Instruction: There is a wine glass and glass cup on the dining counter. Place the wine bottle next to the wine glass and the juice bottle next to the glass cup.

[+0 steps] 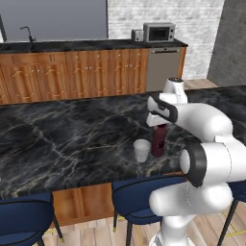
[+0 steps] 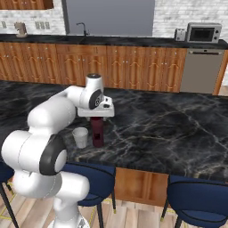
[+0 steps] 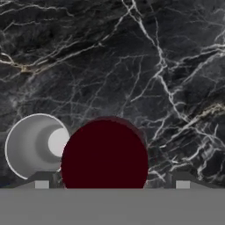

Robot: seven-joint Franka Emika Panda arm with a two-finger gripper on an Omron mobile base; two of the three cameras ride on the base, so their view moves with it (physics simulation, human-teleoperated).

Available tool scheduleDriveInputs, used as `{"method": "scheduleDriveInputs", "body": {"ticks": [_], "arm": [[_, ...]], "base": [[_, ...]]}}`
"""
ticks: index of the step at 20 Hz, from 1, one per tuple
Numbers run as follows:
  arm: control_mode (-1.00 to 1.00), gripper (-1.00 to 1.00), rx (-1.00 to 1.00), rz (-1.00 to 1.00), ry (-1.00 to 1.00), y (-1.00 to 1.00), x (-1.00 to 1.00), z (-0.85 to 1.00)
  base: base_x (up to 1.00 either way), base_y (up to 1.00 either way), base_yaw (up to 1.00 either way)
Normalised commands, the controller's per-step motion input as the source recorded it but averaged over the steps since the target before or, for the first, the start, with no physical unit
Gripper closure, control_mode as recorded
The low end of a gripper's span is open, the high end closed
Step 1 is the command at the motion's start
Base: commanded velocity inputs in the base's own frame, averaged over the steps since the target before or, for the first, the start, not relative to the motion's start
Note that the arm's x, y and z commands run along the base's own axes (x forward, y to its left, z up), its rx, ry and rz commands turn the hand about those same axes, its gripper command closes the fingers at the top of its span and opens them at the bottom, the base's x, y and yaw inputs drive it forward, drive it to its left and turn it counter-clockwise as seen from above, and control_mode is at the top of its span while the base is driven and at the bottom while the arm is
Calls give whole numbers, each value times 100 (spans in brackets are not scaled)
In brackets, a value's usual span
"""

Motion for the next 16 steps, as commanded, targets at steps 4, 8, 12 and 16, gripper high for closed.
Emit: {"method": "scheduleDriveInputs", "body": {"ticks": [4, 8, 12, 16], "arm": [[-100, -100, 0, -11, -7, 10, -8, 6], [-100, -100, 0, -12, -4, 5, -6, 11], [-100, -100, 0, -14, -3, 0, -10, 24], [-100, -100, 0, -18, -1, 0, -28, 21]], "base": [[0, 0, 0], [0, 0, 0], [0, 0, 0], [0, 0, 0]]}}
